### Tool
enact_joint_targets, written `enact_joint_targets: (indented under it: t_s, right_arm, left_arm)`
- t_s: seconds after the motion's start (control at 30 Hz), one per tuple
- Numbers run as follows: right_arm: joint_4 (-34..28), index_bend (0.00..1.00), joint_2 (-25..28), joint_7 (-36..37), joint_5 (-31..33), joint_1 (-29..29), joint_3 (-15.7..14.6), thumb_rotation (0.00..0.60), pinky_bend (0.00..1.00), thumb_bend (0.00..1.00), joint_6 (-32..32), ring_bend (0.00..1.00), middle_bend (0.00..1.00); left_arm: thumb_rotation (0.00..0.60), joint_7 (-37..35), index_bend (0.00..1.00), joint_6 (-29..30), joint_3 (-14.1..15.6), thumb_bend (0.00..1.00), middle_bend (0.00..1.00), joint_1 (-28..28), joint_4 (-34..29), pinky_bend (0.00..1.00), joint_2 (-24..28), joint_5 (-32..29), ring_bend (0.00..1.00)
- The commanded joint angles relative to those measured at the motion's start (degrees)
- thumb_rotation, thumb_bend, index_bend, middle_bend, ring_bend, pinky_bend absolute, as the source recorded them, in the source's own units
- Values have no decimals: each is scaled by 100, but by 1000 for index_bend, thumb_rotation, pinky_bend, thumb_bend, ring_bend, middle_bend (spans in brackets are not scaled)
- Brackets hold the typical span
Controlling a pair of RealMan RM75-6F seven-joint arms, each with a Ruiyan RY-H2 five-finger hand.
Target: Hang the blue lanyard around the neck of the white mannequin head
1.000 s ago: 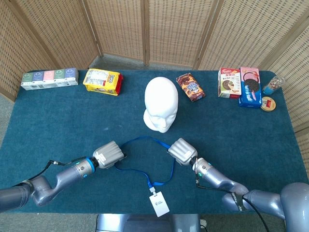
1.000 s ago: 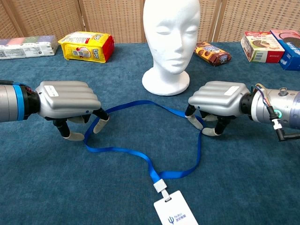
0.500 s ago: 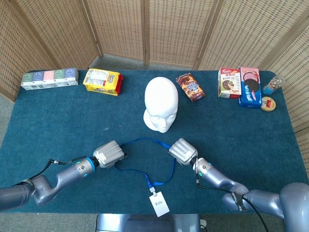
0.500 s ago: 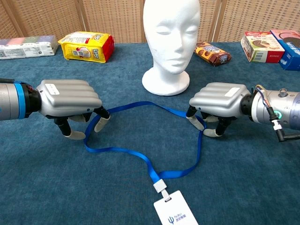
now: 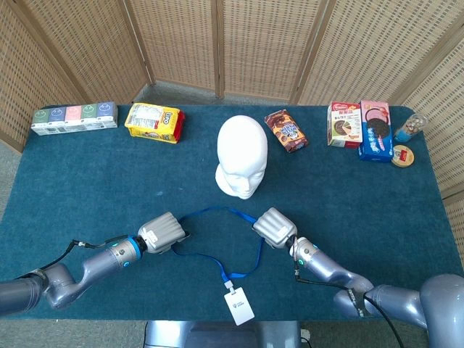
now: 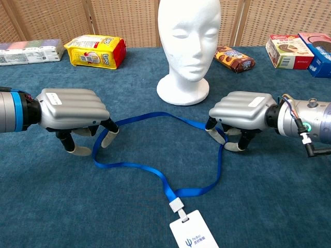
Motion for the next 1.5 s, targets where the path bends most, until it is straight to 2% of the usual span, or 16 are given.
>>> enact_joint_targets:
  t_s: [0.03,0.53,0.8,0.97,1.5]
  right_arm:
    - [-9,641,-1,7,14,-7,1,600,1000,442,-3,1000,1000]
    - [38,646,-51,28,69,14,23,600,1000,443,-64,1000,1000]
    - [66,651,-70,33,81,18,19,600,1000,444,-81,1000,1000]
    - [60,654,-62,26,94,23,26,600,1000,444,-89,1000,1000]
    - [123,672,-109,90,109,13,40,600,1000,448,-76,1000,1000]
  left_arm:
    - [600,31,472,-18,17,304,992,-6,14,892,-6,-18,1000]
    - [600,100,476,-98,12,303,991,-51,212,892,-189,-187,1000]
    - [600,125,557,-71,17,304,995,-62,289,894,-275,-214,1000]
    - [600,126,577,-65,4,336,1000,-75,326,896,-316,-246,1000]
    - [600,210,639,-55,3,353,1000,-82,376,902,-379,-352,1000]
